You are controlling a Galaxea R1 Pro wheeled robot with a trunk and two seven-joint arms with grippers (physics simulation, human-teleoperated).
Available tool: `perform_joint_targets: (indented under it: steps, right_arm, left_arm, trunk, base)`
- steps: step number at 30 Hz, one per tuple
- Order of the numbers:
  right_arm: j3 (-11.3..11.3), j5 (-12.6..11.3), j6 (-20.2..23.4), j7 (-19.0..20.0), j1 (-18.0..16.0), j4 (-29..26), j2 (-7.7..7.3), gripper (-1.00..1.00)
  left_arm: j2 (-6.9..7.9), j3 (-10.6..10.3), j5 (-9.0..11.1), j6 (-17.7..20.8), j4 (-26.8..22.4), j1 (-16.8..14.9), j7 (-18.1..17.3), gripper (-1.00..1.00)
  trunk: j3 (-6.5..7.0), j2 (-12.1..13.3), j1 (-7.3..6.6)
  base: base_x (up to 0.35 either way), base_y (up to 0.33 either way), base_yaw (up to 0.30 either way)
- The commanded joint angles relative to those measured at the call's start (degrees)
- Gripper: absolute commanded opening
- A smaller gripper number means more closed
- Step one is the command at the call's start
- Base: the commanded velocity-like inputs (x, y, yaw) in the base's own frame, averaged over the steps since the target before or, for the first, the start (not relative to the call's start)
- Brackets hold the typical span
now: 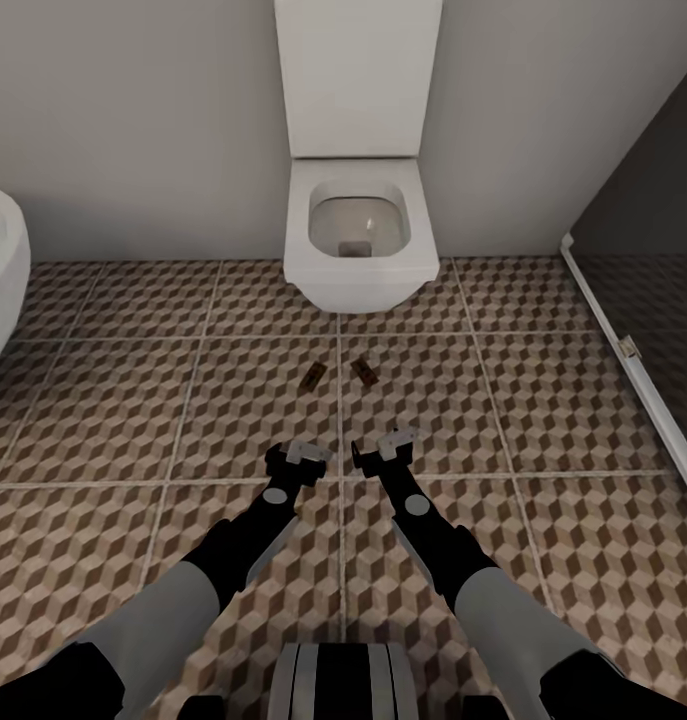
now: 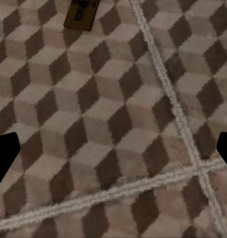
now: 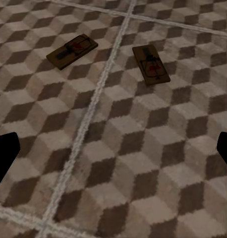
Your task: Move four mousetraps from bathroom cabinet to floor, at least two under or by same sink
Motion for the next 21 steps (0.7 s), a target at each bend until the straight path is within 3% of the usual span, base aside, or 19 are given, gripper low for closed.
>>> perform_joint_targets:
  steps: [1, 11, 21]
  right_arm:
    - [0.2, 0.4, -0.1, -0.5, 0.0, 0.1, -0.04, 1.0]
    - [0.2, 0.3, -0.1, 1.2, 0.0, 0.4, -0.56, 1.0]
    - [0.2, 0.0, -1.2, 3.2, 0.1, 1.0, -4.55, 1.0]
  left_arm:
    - [0.12, -0.3, 0.4, 0.2, -0.1, 0.0, 0.5, 1.0]
    - [2.23, -0.3, 0.5, -0.1, -0.6, 1.5, 0.3, 1.0]
    - [6.03, -0.3, 0.7, -0.2, -1.1, 2.3, -0.6, 1.0]
  trunk:
    - [0.16, 0.4, -0.23]
    - [1.95, 4.4, -2.43]
    - [3.75, 8.4, -4.62]
  base:
    - [0.0, 0.0, 0.0]
    - [0.0, 0.0, 0.0]
    - [0.0, 0.0, 0.0]
